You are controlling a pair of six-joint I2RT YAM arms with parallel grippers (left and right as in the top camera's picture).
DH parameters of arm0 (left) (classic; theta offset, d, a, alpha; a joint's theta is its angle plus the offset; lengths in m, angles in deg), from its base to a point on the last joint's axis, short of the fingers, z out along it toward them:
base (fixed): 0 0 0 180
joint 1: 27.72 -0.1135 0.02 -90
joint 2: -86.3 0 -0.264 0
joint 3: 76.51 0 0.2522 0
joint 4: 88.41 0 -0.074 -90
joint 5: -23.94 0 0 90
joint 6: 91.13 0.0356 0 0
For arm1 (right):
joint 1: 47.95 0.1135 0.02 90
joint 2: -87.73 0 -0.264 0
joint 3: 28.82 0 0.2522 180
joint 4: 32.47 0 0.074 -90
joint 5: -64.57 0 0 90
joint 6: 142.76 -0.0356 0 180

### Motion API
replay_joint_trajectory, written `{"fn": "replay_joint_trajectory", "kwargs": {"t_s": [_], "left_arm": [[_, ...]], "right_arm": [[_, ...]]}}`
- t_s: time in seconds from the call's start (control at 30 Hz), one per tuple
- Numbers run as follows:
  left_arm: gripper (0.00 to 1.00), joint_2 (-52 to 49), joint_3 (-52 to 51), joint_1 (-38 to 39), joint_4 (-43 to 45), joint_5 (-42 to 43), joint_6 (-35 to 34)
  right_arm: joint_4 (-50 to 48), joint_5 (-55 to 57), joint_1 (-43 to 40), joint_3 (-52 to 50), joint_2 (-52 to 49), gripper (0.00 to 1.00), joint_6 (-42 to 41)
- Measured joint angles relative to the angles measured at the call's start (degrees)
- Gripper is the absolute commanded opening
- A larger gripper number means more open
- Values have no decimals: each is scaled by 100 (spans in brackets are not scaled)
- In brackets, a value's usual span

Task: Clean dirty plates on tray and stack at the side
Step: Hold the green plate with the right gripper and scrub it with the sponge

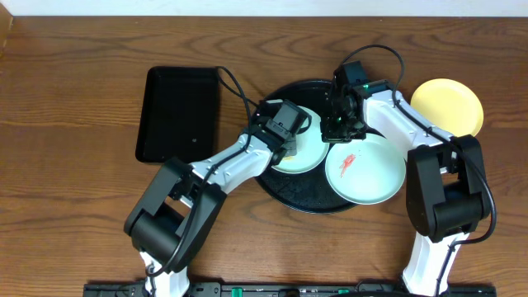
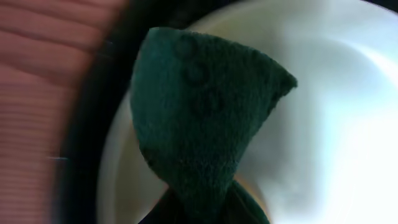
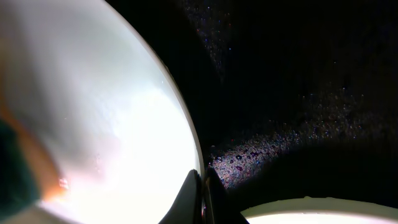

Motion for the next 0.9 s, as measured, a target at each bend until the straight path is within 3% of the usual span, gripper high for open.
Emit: {"fn": "replay_joint_trajectory", "kwargs": {"t_s": [0.2, 0.4, 0.6, 0.9], "left_arm": [[11, 299, -105, -103, -52, -907, 481], [12, 992, -120, -162, 177, -1180, 734], [12, 1360, -118, -168, 800, -72, 629], [12, 420, -120, -162, 1366, 1012, -251]], "right_arm": [[20, 0, 0, 0, 0, 1, -2], [44, 4, 0, 0, 0, 1, -2], [59, 11, 0, 0, 0, 1, -2], [68, 17, 0, 0, 0, 1, 0]]}}
